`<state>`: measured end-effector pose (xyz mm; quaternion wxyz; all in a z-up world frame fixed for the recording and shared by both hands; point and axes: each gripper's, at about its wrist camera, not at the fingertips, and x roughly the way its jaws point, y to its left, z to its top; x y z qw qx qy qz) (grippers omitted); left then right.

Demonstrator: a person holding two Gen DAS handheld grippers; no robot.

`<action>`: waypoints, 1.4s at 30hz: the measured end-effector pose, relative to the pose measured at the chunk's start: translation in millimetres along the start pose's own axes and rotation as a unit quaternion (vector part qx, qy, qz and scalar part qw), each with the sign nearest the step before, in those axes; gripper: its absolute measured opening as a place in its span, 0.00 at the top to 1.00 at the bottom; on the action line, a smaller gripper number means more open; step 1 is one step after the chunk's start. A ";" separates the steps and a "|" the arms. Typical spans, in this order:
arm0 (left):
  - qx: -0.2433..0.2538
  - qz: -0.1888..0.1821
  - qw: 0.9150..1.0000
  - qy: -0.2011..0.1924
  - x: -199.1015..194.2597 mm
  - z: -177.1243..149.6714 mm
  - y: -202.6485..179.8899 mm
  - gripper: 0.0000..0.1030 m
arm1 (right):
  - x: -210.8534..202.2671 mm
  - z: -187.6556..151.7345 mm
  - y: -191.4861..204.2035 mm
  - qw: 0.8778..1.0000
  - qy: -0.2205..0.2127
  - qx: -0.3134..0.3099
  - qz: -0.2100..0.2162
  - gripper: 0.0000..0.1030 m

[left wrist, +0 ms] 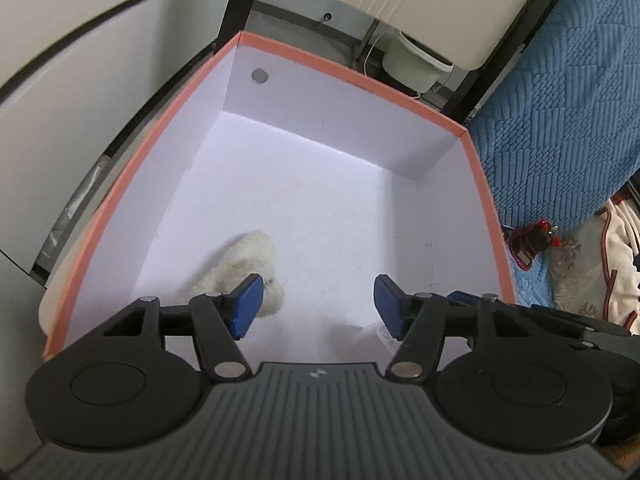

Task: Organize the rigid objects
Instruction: 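Open both tools to drop the plush toy and charger into the box, then move both tools back toward the remaining items on the chair seat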

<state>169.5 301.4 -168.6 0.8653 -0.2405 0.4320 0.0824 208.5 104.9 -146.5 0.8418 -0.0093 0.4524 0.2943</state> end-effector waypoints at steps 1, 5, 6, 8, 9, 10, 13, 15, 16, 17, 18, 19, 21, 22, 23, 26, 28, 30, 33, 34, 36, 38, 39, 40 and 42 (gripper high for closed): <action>0.002 0.001 1.000 -0.003 -4.8 -1.0 -2.2 0.35 | -4.7 -0.2 0.7 1.000 -0.004 -0.002 0.001 0.68; 0.015 0.001 1.000 -0.019 -25.4 -6.5 -15.2 0.35 | -24.7 -1.1 0.6 1.000 -0.022 -0.006 0.003 0.68; 0.019 0.002 1.000 -0.024 -31.5 -8.3 -20.1 0.35 | -30.3 -2.0 0.0 1.000 -0.028 -0.007 0.005 0.68; 0.029 0.001 0.999 -0.034 -43.1 -12.3 -28.9 0.35 | -43.3 -4.8 -2.4 0.999 -0.040 -0.007 0.009 0.68; 0.034 0.001 0.999 -0.039 -49.1 -14.6 -34.4 0.35 | -48.8 -6.3 -3.3 0.999 -0.045 -0.007 0.009 0.68; 0.037 0.002 0.998 -0.044 -54.7 -17.0 -39.8 0.35 | -54.4 -8.0 -4.5 0.999 -0.051 -0.008 0.009 0.68; 0.043 0.000 0.998 -0.054 -69.6 -24.6 -53.2 0.35 | -71.7 -13.3 -9.6 0.998 -0.066 -0.009 0.007 0.68; 0.046 -0.003 0.997 -0.062 -80.2 -31.5 -62.9 0.35 | -83.6 -17.7 -14.0 0.997 -0.074 -0.009 0.005 0.68; 0.048 -0.003 0.997 -0.065 -84.8 -34.5 -66.9 0.35 | -90.0 -20.0 -16.4 0.997 -0.082 -0.009 0.003 0.68; 0.049 -0.003 0.996 -0.068 -89.0 -38.5 -71.3 0.35 | -95.4 -22.4 -18.0 0.996 -0.087 -0.009 0.002 0.68; 0.051 -0.004 0.996 -0.071 -92.5 -41.7 -74.6 0.35 | -101.3 -24.7 -19.9 0.996 -0.091 -0.010 0.000 0.68; 0.052 -0.006 0.996 -0.073 -96.3 -45.1 -77.7 0.35 | -106.7 -27.2 -20.9 0.995 -0.096 -0.011 -0.002 0.68; 0.055 -0.010 0.996 -0.076 -101.9 -52.4 -85.5 0.35 | -118.4 -32.9 -25.1 0.994 -0.106 -0.013 -0.006 0.68; 0.057 -0.012 0.995 -0.077 -104.9 -56.7 -88.8 0.35 | -124.2 -35.5 -27.8 0.994 -0.110 -0.013 -0.009 0.68; 0.060 -0.013 0.995 -0.078 -107.4 -60.7 -93.2 0.35 | -130.0 -38.4 -30.8 0.993 -0.114 -0.012 -0.011 0.68; 0.069 -0.020 0.994 -0.080 -112.4 -71.0 -105.7 0.35 | -147.5 -48.0 -40.0 0.992 -0.127 -0.009 -0.020 0.68; 0.077 -0.024 0.994 -0.080 -114.7 -78.1 -115.9 0.35 | -157.7 -54.6 -45.5 0.991 -0.134 -0.006 -0.025 0.68; 0.085 -0.029 0.993 -0.081 -118.0 -86.3 -126.9 0.35 | -167.9 -62.0 -52.2 0.990 -0.140 -0.001 -0.028 0.68; 0.093 -0.038 0.992 -0.081 -121.6 -98.0 -141.3 0.35 | -181.9 -72.0 -61.5 0.988 -0.148 0.003 -0.035 0.68; 0.095 -0.041 0.991 -0.082 -122.6 -101.5 -145.3 0.35 | -186.6 -75.0 -64.1 0.988 -0.152 0.004 -0.037 0.68; 0.100 -0.046 0.990 -0.083 -125.1 -110.0 -154.8 0.35 | -196.1 -82.4 -70.9 0.986 -0.158 0.007 -0.044 0.68; 0.105 -0.051 0.990 -0.083 -127.5 -118.4 -164.1 0.35 | -205.9 -90.0 -77.1 0.985 -0.165 0.010 -0.052 0.68; 0.107 -0.053 0.989 -0.083 -127.9 -123.2 -168.3 0.35 | -210.1 -93.7 -80.1 0.984 -0.167 0.011 -0.055 0.68; 0.109 -0.057 0.989 -0.081 -128.6 -127.1 -171.2 0.35 | -214.0 -97.5 -82.8 0.984 -0.169 0.012 -0.058 0.68; 0.112 -0.063 0.989 -0.077 -128.6 -135.2 -178.4 0.35 | -221.0 -106.4 -89.4 0.983 -0.171 0.015 -0.064 0.68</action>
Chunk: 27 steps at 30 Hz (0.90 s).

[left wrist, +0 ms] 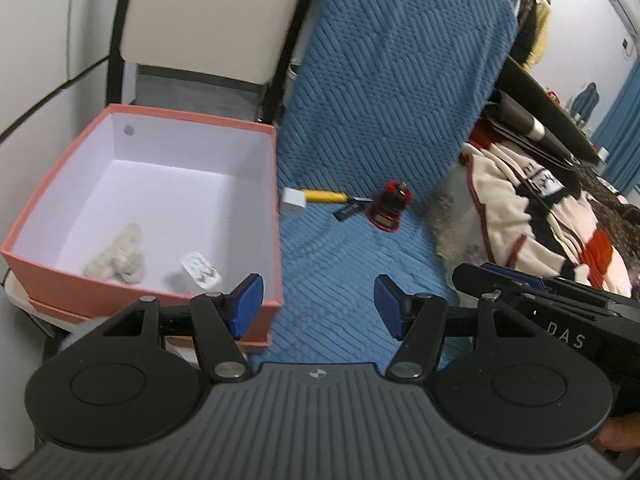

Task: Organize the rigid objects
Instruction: 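Move both tools back toward the remaining items on the chair seat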

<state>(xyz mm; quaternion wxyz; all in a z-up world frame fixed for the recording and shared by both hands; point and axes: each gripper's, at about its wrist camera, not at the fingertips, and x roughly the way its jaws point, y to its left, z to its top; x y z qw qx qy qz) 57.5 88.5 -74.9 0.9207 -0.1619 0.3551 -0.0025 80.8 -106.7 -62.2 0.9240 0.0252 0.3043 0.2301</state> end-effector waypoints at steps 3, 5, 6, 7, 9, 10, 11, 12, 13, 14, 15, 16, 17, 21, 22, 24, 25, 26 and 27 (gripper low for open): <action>0.007 -0.006 1.000 0.005 0.4 -7.9 -12.0 0.35 | -10.3 -9.0 -10.1 1.000 -0.002 0.004 -0.011 0.68; 0.012 -0.010 1.000 0.007 -0.2 -12.9 -19.0 0.35 | -16.8 -15.1 -16.9 1.000 -0.002 0.009 -0.020 0.68; 0.015 -0.014 1.000 0.007 -1.6 -15.5 -22.1 0.35 | -19.1 -18.1 -20.5 1.000 -0.003 0.011 -0.024 0.68; 0.018 -0.015 1.000 0.007 -2.8 -16.5 -24.2 0.35 | -22.3 -21.4 -24.0 1.000 -0.003 0.015 -0.028 0.68; 0.022 -0.019 1.000 0.007 -5.6 -20.9 -28.7 0.35 | -28.1 -27.8 -29.7 0.999 -0.004 0.018 -0.034 0.68; 0.023 -0.022 0.999 0.007 -6.2 -22.2 -30.4 0.35 | -31.1 -31.4 -32.5 0.999 -0.004 0.020 -0.039 0.68; 0.026 -0.024 0.999 0.008 -6.7 -24.0 -32.1 0.35 | -34.2 -34.4 -34.7 0.999 -0.004 0.022 -0.043 0.68; 0.028 -0.026 0.999 0.008 -6.8 -25.8 -34.0 0.35 | -36.6 -37.5 -36.8 0.999 -0.004 0.024 -0.046 0.68; 0.031 -0.028 0.999 0.008 -6.5 -26.9 -34.9 0.35 | -38.5 -40.4 -39.1 0.998 -0.005 0.027 -0.049 0.68; 0.034 -0.031 0.999 0.007 -5.5 -28.7 -36.0 0.35 | -40.5 -42.7 -41.4 0.998 -0.006 0.030 -0.051 0.68; 0.035 -0.032 0.999 0.007 -3.1 -30.5 -37.1 0.35 | -40.1 -44.1 -43.1 0.998 -0.006 0.031 -0.054 0.68; 0.035 -0.033 0.999 0.009 0.2 -31.7 -36.9 0.35 | -39.4 -45.7 -44.9 0.998 -0.007 0.032 -0.059 0.68; 0.035 -0.034 0.999 0.011 2.8 -32.6 -37.5 0.35 | -38.1 -47.1 -46.5 0.997 -0.009 0.031 -0.063 0.68; 0.037 -0.034 0.999 0.017 14.1 -33.2 -40.0 0.35 | -31.1 -51.1 -54.3 0.997 -0.006 0.037 -0.070 0.68; 0.037 -0.034 0.999 0.019 17.0 -32.8 -40.3 0.35 | -29.8 -51.9 -56.4 0.997 -0.005 0.039 -0.071 0.68; 0.038 -0.033 0.999 0.021 23.2 -31.9 -41.0 0.35 | -26.2 -53.3 -60.8 0.996 -0.006 0.044 -0.074 0.68; 0.039 -0.031 0.999 0.022 27.0 -31.2 -41.7 0.35 | -24.3 -53.9 -63.4 0.996 -0.007 0.047 -0.075 0.68; 0.038 -0.030 0.999 0.024 31.6 -30.8 -41.9 0.35 | -22.6 -54.9 -66.0 0.996 -0.006 0.051 -0.076 0.68; 0.038 -0.030 0.999 0.025 35.8 -30.2 -42.4 0.35 | -20.1 -55.6 -68.9 0.996 -0.005 0.055 -0.076 0.68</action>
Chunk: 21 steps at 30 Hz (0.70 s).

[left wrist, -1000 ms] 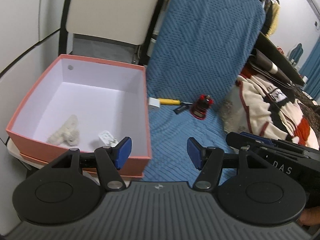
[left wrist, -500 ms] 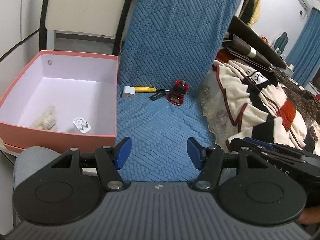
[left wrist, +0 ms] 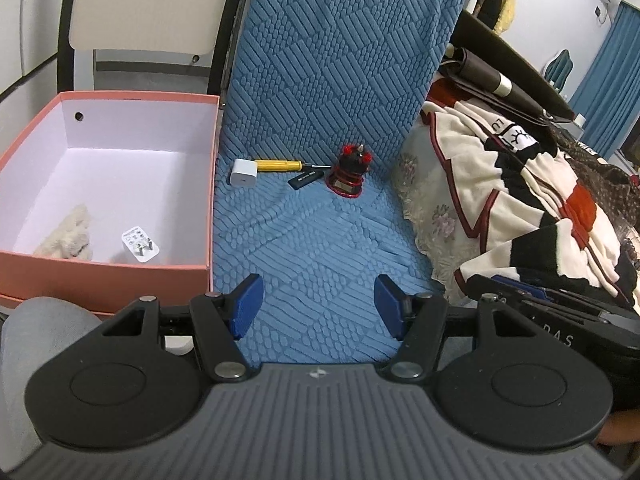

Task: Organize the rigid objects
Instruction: 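Move both tools back toward the remaining items on the chair seat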

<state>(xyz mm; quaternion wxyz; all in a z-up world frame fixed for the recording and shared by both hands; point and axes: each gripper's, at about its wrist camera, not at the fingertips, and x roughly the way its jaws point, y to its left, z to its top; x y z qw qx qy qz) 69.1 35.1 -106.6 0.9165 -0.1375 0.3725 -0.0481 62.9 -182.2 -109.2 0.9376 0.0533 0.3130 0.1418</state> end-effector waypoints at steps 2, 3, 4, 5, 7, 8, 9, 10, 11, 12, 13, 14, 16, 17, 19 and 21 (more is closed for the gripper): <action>0.000 0.001 1.000 0.003 10.3 2.8 -1.5 0.35 | 6.6 -0.5 -4.9 1.000 0.003 0.004 -0.001 0.68; 0.001 0.002 1.000 0.005 15.2 4.0 -2.3 0.35 | 9.6 -0.6 -6.7 1.000 0.004 0.005 -0.003 0.68; 0.002 0.003 1.000 0.007 20.5 5.3 -3.3 0.35 | 13.4 -0.6 -8.9 1.000 0.004 0.005 -0.004 0.68; 0.004 0.004 1.000 0.008 26.7 7.1 -4.3 0.35 | 17.5 -0.1 -11.5 1.000 0.004 0.008 -0.005 0.68; 0.005 0.004 1.000 0.008 37.1 10.2 -5.9 0.35 | 24.5 0.8 -17.1 1.000 0.003 0.012 -0.007 0.68; 0.006 0.004 1.000 0.009 43.0 12.2 -6.9 0.35 | 28.5 1.2 -20.0 1.000 0.001 0.015 -0.008 0.68; 0.008 0.005 1.000 0.009 49.6 14.4 -7.8 0.35 | 32.0 1.8 -21.7 1.000 0.000 0.017 -0.010 0.68; 0.010 0.006 1.000 0.009 56.8 17.4 -9.4 0.35 | 36.1 2.5 -24.7 1.000 -0.001 0.019 -0.011 0.68; 0.012 0.006 1.000 0.009 61.9 19.4 -10.5 0.35 | 40.1 3.5 -27.8 1.000 -0.002 0.022 -0.013 0.68; 0.015 0.006 1.000 0.007 68.3 22.3 -11.5 0.35 | 43.8 4.6 -30.8 1.000 -0.002 0.026 -0.016 0.68; 0.016 0.006 1.000 0.004 72.9 24.5 -12.7 0.35 | 47.5 6.5 -34.1 0.999 -0.002 0.031 -0.019 0.68; 0.018 0.007 1.000 0.002 79.7 27.7 -13.7 0.35 | 49.8 8.5 -37.0 0.999 -0.004 0.034 -0.019 0.68; 0.019 0.007 1.000 -0.001 91.6 32.7 -15.0 0.35 | 54.4 13.0 -41.7 0.999 -0.011 0.038 -0.022 0.68; 0.020 0.007 1.000 -0.002 97.2 34.4 -15.7 0.35 | 57.8 15.6 -44.1 0.999 -0.014 0.040 -0.025 0.68; 0.026 0.010 1.000 -0.001 111.2 38.3 -17.4 0.35 | 65.3 20.0 -49.3 0.998 -0.014 0.047 -0.027 0.68; 0.036 0.013 0.999 0.000 126.2 41.7 -19.8 0.35 | 74.2 24.4 -54.2 0.998 -0.012 0.057 -0.027 0.67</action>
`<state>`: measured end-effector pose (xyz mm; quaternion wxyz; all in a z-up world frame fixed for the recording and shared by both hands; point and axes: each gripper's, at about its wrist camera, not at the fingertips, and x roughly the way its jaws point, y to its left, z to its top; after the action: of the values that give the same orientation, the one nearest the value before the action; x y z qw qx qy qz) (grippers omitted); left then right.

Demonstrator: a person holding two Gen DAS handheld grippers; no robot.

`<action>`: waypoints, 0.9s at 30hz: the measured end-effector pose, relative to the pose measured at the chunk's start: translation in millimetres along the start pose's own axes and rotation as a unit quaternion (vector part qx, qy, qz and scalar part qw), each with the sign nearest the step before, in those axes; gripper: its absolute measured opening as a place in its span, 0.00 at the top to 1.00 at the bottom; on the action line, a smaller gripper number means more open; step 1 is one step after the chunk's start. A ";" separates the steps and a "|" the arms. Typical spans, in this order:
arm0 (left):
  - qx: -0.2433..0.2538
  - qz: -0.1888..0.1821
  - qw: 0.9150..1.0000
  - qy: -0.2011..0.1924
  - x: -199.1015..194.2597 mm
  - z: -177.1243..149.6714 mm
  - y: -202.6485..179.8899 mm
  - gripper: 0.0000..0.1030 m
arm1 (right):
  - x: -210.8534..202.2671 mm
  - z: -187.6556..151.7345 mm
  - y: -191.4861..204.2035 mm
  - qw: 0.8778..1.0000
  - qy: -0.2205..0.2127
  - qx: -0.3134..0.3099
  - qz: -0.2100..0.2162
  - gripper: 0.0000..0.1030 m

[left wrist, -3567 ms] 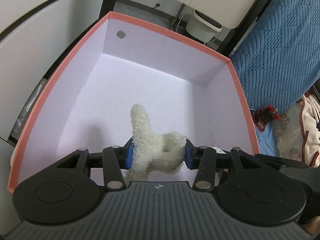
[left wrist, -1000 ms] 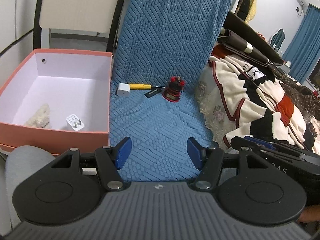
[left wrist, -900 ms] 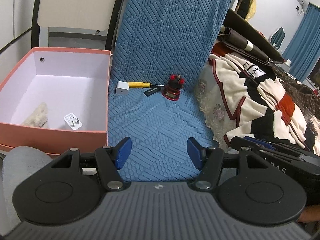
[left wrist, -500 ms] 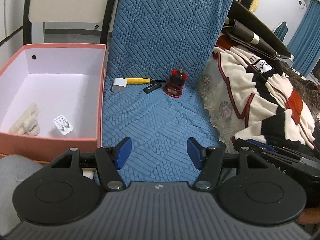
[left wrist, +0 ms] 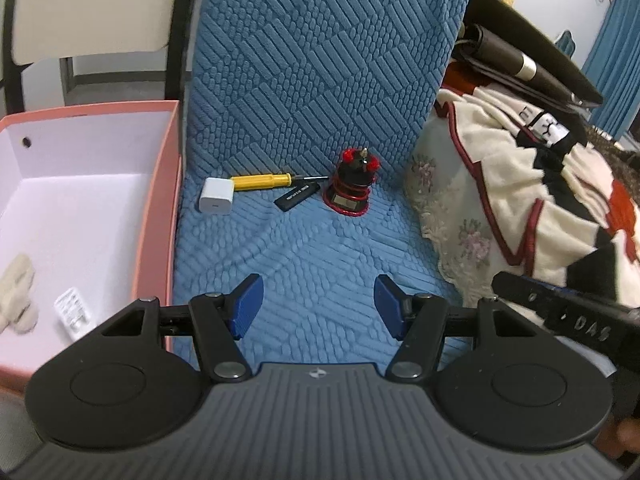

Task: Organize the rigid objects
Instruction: 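Move both tools back toward the remaining items on the chair seat, then grasp the second white charger with the left tool while the right tool grasps the red figurine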

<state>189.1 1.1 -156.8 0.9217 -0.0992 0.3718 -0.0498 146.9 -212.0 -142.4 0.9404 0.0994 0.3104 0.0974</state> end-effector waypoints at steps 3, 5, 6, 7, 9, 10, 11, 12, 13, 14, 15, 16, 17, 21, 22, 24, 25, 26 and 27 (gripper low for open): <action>0.015 0.005 1.000 0.003 24.0 4.9 -3.0 0.35 | 12.4 6.4 -2.3 1.000 -0.001 0.006 0.001 0.67; 0.025 0.005 1.000 -0.001 38.3 6.5 -3.5 0.35 | 20.7 9.6 -1.1 1.000 -0.004 0.002 -0.003 0.65; 0.029 0.008 1.000 -0.001 47.2 7.2 -4.0 0.35 | 24.7 11.0 -1.0 1.000 -0.004 0.002 -0.002 0.64; 0.030 0.012 0.999 0.001 55.1 7.4 -3.9 0.35 | 28.6 12.3 -1.3 1.000 -0.001 0.003 0.000 0.64; 0.029 0.012 1.000 0.004 71.1 8.1 -2.4 0.35 | 36.1 15.7 -2.6 1.000 0.003 0.008 -0.004 0.64; 0.029 0.013 0.999 0.006 77.4 9.0 -2.1 0.35 | 38.5 17.0 -3.1 1.000 0.002 0.010 -0.006 0.64; 0.031 0.012 0.999 0.006 82.3 9.8 -1.9 0.35 | 41.4 18.7 -3.8 1.000 0.002 0.012 -0.006 0.64; 0.036 0.013 0.999 0.005 88.0 11.5 -2.6 0.35 | 44.7 20.1 -4.5 1.000 0.003 0.014 -0.005 0.64; 0.040 0.016 0.999 0.005 91.2 12.5 -3.8 0.35 | 48.1 21.6 -4.9 1.000 0.005 0.016 -0.003 0.63; 0.047 0.018 0.999 0.003 95.2 14.5 -4.7 0.35 | 52.2 22.9 -4.9 1.000 0.007 0.019 -0.002 0.63; 0.056 0.022 0.998 0.000 99.0 16.8 -6.2 0.35 | 55.9 23.9 -4.5 1.000 0.007 0.021 -0.001 0.63; 0.063 0.026 0.998 -0.001 101.6 18.5 -7.3 0.33 | 59.0 24.8 -3.9 1.000 0.005 0.023 0.003 0.63; 0.072 0.031 0.997 -0.004 105.8 20.9 -8.6 0.31 | 62.8 26.1 -3.3 1.000 0.002 0.025 0.009 0.63; 0.102 0.058 0.993 -0.009 120.8 29.3 -12.6 0.29 | 80.0 33.2 -5.8 0.999 0.003 0.038 0.020 0.52; 0.107 0.063 0.992 -0.009 123.4 30.9 -13.0 0.29 | 84.0 35.4 -8.0 0.999 0.003 0.044 0.022 0.50; 0.125 0.083 0.989 -0.010 131.8 34.4 -14.1 0.29 | 93.5 40.6 -14.0 0.998 0.004 0.060 0.021 0.42; 0.131 0.091 0.987 -0.010 135.1 34.7 -14.1 0.29 | 98.1 42.8 -17.2 0.997 0.005 0.069 0.019 0.37; 0.138 0.099 0.985 -0.009 139.3 36.1 -13.3 0.29 | 104.2 45.2 -20.8 0.997 0.007 0.079 0.015 0.36; 0.145 0.109 0.983 -0.008 144.5 37.7 -12.7 0.29 | 109.5 46.7 -23.7 0.996 0.010 0.087 0.013 0.35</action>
<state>318.9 -29.7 -225.1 0.9293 0.0764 0.3614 -0.0015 264.3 -213.8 -173.2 0.9235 0.1839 0.3261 0.0832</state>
